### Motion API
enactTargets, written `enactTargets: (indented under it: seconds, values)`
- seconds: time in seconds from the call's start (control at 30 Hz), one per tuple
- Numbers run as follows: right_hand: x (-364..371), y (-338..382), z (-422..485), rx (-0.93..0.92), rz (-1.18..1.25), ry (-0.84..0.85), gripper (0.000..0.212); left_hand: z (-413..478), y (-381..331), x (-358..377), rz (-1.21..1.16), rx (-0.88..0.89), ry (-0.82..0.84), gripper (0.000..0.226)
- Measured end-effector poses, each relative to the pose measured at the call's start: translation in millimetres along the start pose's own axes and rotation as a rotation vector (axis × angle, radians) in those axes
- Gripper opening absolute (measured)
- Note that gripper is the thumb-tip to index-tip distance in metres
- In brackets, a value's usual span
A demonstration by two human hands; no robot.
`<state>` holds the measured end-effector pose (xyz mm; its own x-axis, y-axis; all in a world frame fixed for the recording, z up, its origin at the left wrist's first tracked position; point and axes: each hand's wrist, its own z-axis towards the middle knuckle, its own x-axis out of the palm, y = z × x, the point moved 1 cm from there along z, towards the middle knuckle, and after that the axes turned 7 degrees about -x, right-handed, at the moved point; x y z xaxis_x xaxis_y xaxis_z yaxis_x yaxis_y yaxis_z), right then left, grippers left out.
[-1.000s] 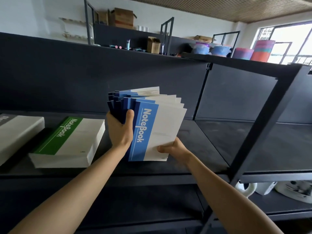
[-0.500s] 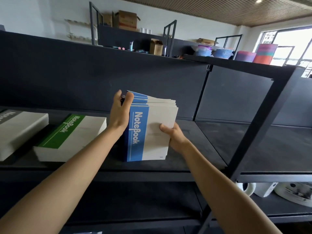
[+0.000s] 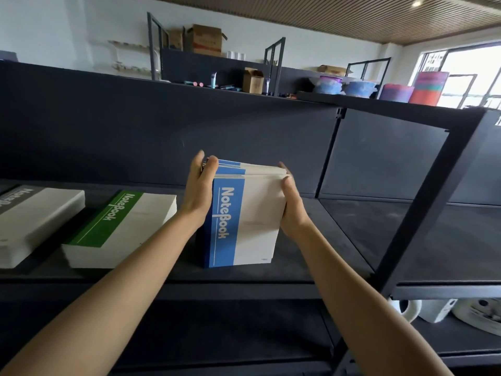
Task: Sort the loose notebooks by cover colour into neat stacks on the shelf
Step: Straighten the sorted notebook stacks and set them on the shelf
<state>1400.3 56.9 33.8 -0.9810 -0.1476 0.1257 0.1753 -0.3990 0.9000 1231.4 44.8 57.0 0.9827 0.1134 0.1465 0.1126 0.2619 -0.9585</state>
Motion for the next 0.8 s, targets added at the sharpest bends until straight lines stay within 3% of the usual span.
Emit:
enactTargets:
  seconds: [0.07, 0.17, 0.23, 0.37, 0.47, 0.57, 0.63, 0.7, 0.8]
  values:
    - [-0.4, 12.7, 1.2, -0.18, -0.096, -0.064, 0.045, -3.4, -5.0, -4.2, 0.092, 0.147, -0.04, 0.039]
    - [7.3, 30.5, 5.4, -0.341, -0.307, -0.047, 0.031, -3.8, -10.8, -4.8, 0.217, 0.272, -0.074, 0.038]
    - [6.2, 31.5, 8.6, -0.321, -0.404, -0.071, 0.027, 0.1, -10.0, -5.5, 0.191, 0.215, -0.087, 0.043]
    - [2.7, 33.1, 12.1, -0.205, -0.373, -0.195, 0.033, 9.1, -10.7, -8.8, 0.119, 0.108, -0.083, 0.04]
    - [7.2, 31.6, 8.3, -0.207, -0.39, -0.169, 0.034, 9.1, -1.9, -8.9, 0.072, 0.047, -0.034, 0.043]
    - [10.2, 33.8, 5.0, -0.238, -0.468, -0.163, 0.032, 3.5, -0.3, -5.8, 0.011, -0.061, 0.02, 0.073]
    - [11.3, 38.6, 6.6, -0.272, -0.636, -0.163, 0.031, 1.4, -6.6, -6.1, 0.117, -0.047, 0.011, 0.072]
    - [9.7, 40.3, 10.0, -0.318, -0.764, -0.164, 0.034, 0.5, -16.0, -11.7, 0.385, 0.035, -0.033, 0.06]
    - [8.8, 36.5, 15.1, -0.254, -0.623, -0.188, 0.038, 1.9, -19.7, -22.2, 0.478, 0.045, 0.001, 0.06]
